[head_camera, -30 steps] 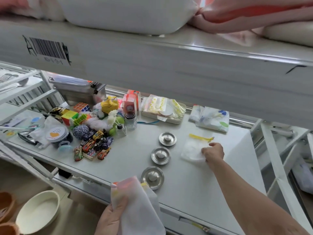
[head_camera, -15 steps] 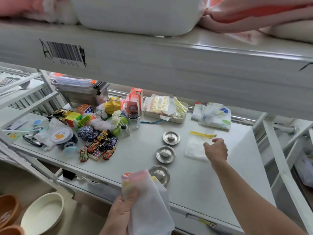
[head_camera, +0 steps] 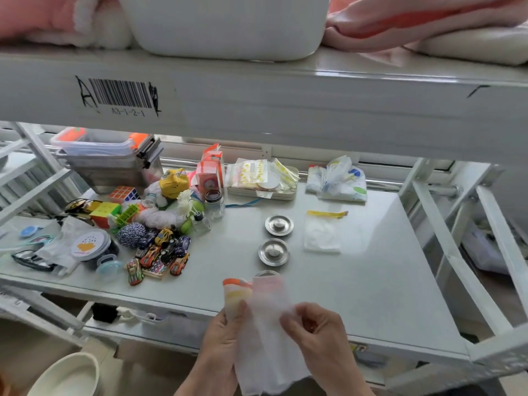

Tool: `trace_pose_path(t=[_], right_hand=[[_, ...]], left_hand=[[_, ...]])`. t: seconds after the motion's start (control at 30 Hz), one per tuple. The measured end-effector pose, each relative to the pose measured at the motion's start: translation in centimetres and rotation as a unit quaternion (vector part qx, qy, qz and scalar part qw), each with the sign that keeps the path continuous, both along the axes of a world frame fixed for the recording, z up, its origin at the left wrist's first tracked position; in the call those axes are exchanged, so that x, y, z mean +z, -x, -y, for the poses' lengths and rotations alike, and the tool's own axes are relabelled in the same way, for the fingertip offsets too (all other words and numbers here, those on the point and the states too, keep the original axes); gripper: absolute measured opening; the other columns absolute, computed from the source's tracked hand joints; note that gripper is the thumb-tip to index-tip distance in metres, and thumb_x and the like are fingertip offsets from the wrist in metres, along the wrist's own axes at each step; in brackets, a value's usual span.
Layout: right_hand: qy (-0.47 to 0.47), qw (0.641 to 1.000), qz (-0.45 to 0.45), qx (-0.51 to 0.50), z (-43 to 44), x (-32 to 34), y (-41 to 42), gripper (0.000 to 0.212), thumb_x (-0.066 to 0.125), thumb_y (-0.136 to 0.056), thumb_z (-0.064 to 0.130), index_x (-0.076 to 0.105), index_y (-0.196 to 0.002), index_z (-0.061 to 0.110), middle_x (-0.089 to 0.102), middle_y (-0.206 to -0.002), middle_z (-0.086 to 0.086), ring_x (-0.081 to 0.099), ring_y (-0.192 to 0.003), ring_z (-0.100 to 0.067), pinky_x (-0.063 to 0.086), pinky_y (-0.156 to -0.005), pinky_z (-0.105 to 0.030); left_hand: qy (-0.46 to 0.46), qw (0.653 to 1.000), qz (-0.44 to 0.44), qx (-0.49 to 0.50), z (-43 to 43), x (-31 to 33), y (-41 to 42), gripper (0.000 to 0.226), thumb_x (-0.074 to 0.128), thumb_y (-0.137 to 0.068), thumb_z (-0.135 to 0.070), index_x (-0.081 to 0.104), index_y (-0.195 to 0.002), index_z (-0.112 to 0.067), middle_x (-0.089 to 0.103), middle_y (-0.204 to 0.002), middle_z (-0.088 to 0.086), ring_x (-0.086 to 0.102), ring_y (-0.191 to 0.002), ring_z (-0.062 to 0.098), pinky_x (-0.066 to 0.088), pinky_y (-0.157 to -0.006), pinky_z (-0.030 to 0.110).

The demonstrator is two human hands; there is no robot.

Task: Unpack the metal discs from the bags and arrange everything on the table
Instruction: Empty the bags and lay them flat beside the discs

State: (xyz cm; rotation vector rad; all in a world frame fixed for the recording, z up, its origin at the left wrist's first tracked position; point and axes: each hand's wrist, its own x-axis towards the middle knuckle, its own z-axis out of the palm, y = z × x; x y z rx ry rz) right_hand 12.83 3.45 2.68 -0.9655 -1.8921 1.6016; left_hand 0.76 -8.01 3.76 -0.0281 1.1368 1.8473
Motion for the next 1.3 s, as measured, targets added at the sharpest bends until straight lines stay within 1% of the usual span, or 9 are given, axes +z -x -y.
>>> trace_pose_path(t=[0.13,0.23,0.33,0.53,0.67,0.77,0.93,1.1,1.3], right_hand=[[0.080,0.996,-0.023,0.038,0.9,0.1,0.1,0.019,0.073,-0.081,0.028,0.080,-0.082,0.010,0.069,-0.071,-0.006,0.056,-0.067,-0.008,0.043,-0.066,-0.030],[-0.063,0.995,0.076,0.012,1.7,-0.5,0.4,0.013,0.076,-0.079,0.043,0.079,-0.087,0.032,0.059,-0.089,0.002,0.055,-0.068,0.000,0.044,-0.066,-0.014],[-0.155,0.980,0.115,-0.038,2.9,0.1,0.7,0.047,0.059,-0.064,0.060,0.063,-0.108,0.043,0.052,-0.089,0.012,0.053,-0.070,-0.002,0.041,-0.062,-0.008],[0.188,0.981,-0.043,-0.003,3.8,1.1,1.0,0.050,0.077,-0.071,0.060,0.076,-0.095,0.016,0.074,-0.072,0.001,0.069,-0.067,-0.015,0.056,-0.059,-0.028],[0.040,0.999,0.032,0.009,5.3,0.7,0.6,0.060,0.082,-0.055,0.045,0.063,-0.112,0.042,0.076,-0.101,0.010,0.076,-0.082,-0.007,0.063,-0.072,-0.027],[-0.009,0.998,0.043,-0.050,5.3,0.6,1.0,0.016,0.076,-0.075,0.031,0.076,-0.088,0.040,0.077,-0.081,-0.003,0.073,-0.067,-0.016,0.063,-0.065,-0.037],[-0.113,0.975,0.058,-0.180,1.9,1.8,-0.4,0.018,0.071,-0.076,0.015,0.076,-0.080,0.031,0.057,-0.051,0.002,0.049,-0.047,-0.009,0.043,-0.051,-0.027],[-0.334,0.929,0.132,-0.088,3.1,3.0,1.1,0.017,0.069,-0.072,0.016,0.069,-0.085,0.027,0.064,-0.072,0.007,0.056,-0.066,-0.013,0.043,-0.061,-0.023],[-0.160,0.975,0.100,0.118,4.1,2.7,1.2,0.031,0.059,-0.071,0.038,0.073,-0.098,0.035,0.073,-0.100,0.015,0.069,-0.088,-0.003,0.054,-0.078,-0.015]], left_hand=[[-0.018,0.999,0.001,-0.042,0.3,-0.4,0.1,0.083,0.095,-0.040,-0.032,0.068,-0.111,0.000,0.070,-0.108,0.033,0.072,-0.082,0.041,0.060,-0.073,0.049],[-0.008,0.998,-0.025,-0.061,0.2,-0.9,0.1,0.087,0.098,-0.026,-0.022,0.070,-0.104,0.005,0.072,-0.098,0.034,0.072,-0.073,0.040,0.061,-0.064,0.046],[0.027,0.997,-0.051,-0.055,0.1,-0.8,-0.2,0.095,0.099,-0.022,-0.021,0.067,-0.108,0.004,0.071,-0.100,0.035,0.069,-0.086,0.050,0.060,-0.068,0.050],[0.105,0.981,-0.160,-0.016,0.1,-1.1,0.2,0.053,0.089,-0.048,-0.006,0.068,-0.096,0.004,0.077,-0.068,0.016,0.071,-0.060,0.031,0.060,-0.057,0.041],[0.118,0.980,-0.157,0.004,0.4,-1.4,0.1,0.043,0.088,-0.053,-0.008,0.071,-0.092,-0.001,0.078,-0.077,0.021,0.074,-0.072,0.040,0.059,-0.070,0.056],[0.121,0.981,-0.155,0.002,0.3,-1.5,0.1,0.043,0.086,-0.058,0.001,0.069,-0.097,0.004,0.078,-0.074,0.018,0.074,-0.069,0.034,0.062,-0.066,0.047],[0.100,0.983,-0.155,0.006,1.6,-1.3,0.4,0.024,0.073,-0.075,0.008,0.065,-0.097,0.006,0.075,-0.056,0.003,0.071,-0.050,0.014,0.058,-0.048,0.024],[0.042,0.995,-0.085,0.002,0.3,-0.8,-0.6,0.069,0.088,-0.054,-0.040,0.068,-0.104,0.003,0.077,-0.086,0.022,0.073,-0.076,0.033,0.061,-0.062,0.035],[0.019,0.999,-0.039,-0.009,0.2,0.0,-0.3,0.053,0.084,-0.062,-0.011,0.063,-0.105,0.011,0.071,-0.081,0.027,0.069,-0.067,0.035,0.058,-0.058,0.036]])
